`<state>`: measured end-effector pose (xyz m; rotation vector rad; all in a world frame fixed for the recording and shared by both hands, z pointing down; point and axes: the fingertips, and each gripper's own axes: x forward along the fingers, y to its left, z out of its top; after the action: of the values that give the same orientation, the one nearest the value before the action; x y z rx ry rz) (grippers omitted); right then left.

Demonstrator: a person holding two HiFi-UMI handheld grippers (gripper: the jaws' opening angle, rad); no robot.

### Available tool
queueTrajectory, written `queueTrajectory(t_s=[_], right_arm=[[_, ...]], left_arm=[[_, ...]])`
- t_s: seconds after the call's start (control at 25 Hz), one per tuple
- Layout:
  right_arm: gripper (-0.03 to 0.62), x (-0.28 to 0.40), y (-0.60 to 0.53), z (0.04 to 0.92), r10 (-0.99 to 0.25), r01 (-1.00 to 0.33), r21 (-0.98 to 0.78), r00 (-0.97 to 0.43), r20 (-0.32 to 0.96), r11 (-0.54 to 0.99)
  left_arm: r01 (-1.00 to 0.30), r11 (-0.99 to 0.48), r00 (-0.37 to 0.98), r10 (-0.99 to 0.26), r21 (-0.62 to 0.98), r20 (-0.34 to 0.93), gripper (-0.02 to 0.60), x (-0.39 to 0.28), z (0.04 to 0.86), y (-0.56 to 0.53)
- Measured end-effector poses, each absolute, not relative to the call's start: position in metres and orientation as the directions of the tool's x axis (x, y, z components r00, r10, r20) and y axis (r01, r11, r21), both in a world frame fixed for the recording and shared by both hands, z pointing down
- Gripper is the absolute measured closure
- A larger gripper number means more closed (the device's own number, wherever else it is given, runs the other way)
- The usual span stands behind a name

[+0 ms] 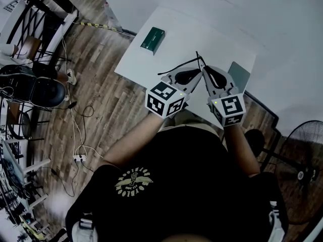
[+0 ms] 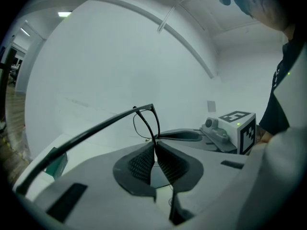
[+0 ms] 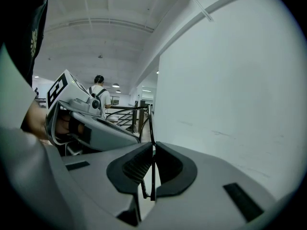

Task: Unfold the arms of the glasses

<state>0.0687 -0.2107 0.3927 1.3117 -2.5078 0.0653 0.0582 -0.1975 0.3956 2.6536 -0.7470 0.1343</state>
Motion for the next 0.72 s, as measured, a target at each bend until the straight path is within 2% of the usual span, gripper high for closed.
queueTrajectory(t_s=[0.72], right_arm=[[0.574,0.083,-0.225,0.391,-0.829,-0.846,0.080,-0.491,0.269,0.527]], left_arm=[[-0.515,-0.780,0.857,-0.463,0.357,0.225,0.575,0.044,0.417,-0.192]])
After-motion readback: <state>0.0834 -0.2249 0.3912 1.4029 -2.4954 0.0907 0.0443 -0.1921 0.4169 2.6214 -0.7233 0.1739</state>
